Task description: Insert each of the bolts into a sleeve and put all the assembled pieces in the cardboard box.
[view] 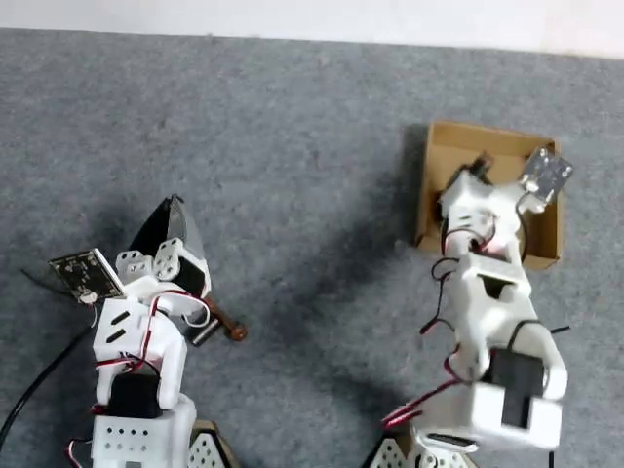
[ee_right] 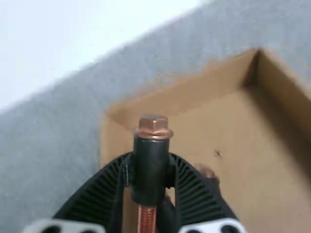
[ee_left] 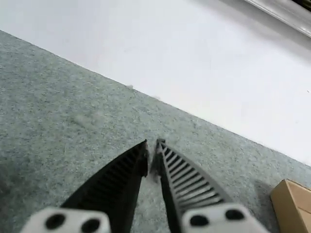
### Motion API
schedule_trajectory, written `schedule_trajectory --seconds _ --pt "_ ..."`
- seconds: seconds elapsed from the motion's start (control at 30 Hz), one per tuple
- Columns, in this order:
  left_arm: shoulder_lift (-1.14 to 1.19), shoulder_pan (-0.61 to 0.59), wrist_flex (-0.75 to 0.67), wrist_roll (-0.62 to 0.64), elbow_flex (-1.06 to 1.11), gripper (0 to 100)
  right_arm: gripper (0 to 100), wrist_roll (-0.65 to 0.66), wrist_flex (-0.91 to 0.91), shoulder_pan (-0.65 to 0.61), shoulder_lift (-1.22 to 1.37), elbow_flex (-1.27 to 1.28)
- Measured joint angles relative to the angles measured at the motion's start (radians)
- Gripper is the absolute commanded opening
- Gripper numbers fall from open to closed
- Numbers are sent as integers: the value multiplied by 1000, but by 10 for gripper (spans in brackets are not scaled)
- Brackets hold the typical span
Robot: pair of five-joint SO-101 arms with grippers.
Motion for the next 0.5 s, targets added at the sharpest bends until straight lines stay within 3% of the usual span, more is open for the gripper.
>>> schedule_trajectory --seconds 0.3,0.5 --pt "0 0 0 0 0 49 12 -8 8 75 196 -184" --pt "0 0 0 -2 0 49 111 -8 8 63 198 -187"
